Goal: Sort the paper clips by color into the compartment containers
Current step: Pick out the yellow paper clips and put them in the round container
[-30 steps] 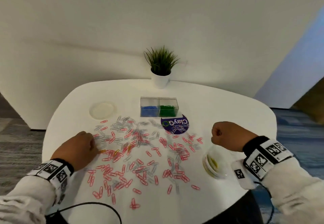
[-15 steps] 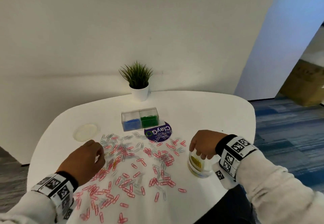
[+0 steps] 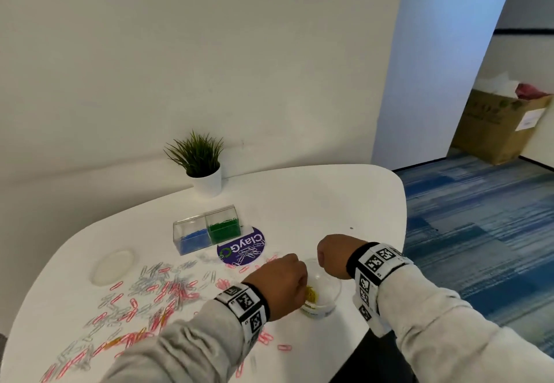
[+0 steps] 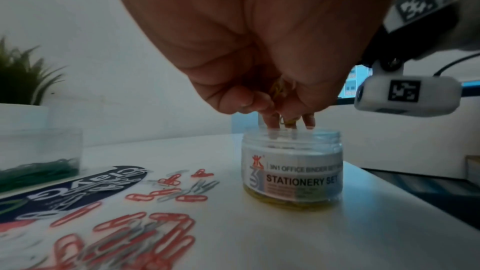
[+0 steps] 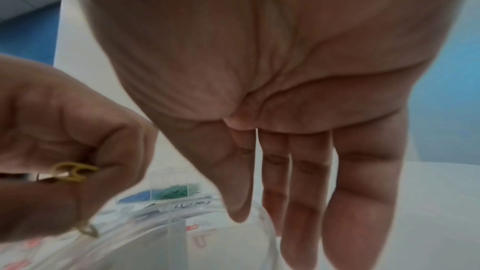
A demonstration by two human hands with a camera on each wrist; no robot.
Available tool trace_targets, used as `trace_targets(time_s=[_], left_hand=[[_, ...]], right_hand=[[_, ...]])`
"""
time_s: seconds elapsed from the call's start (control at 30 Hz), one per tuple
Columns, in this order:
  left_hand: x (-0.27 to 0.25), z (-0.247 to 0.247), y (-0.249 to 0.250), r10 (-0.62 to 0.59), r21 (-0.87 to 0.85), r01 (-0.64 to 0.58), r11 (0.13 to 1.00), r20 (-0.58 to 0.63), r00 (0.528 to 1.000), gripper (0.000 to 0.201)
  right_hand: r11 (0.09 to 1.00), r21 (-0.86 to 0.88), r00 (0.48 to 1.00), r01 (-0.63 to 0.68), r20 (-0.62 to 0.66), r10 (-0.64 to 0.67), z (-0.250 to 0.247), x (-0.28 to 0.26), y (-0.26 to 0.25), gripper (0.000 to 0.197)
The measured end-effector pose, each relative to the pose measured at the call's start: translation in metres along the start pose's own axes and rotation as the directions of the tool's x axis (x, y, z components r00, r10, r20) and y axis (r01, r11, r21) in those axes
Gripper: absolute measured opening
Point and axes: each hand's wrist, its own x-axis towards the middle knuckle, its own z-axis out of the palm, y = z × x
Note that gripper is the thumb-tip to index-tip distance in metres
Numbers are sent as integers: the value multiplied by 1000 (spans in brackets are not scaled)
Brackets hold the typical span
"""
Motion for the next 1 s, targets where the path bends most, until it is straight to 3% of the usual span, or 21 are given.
trace_targets(time_s=[0.07, 0.17, 0.3, 0.43, 0.57, 0.67, 0.73, 0.87, 1.0], left_hand=[[10, 5, 2, -28, 34, 26, 999, 54, 998, 19], [18, 10, 1, -59, 20, 57, 998, 93, 994, 19], [19, 11, -2, -114, -14, 117, 993, 149, 982, 32], [-2, 0, -12, -60, -103, 61, 993, 18, 998, 31], [-68, -13, -52, -208, -254, 161, 954, -171, 963, 27], [-143, -13, -106, -390, -101, 384, 918, -51, 919, 25], [-196, -12, -145, -509, 39, 508, 861, 24, 861, 25], [-274, -9, -191, -664, 121, 655, 746, 52, 746, 36], [-301, 1, -204, -661, 97, 658, 747, -1, 750, 31]], right_hand=[[1000, -1, 1000, -9, -5, 9, 2, 4, 0, 20], [1000, -3, 999, -26, -41, 26, 4, 5, -1, 26], [1000, -15, 999, 16, -31, -16, 5, 4, 3, 23], [998, -40, 999, 40, -2, -40, -1, -9, 2, 29], [996, -83, 996, 34, -82, -41, -13, -21, -11, 30], [986, -117, 966, 115, -218, -138, -14, -29, -43, 29], [958, -171, 924, 231, -269, -271, -4, -33, -77, 29], [879, -140, 872, 456, -128, -473, 28, -33, -146, 29], [853, -145, 856, 501, -61, -513, 47, -10, -207, 35]])
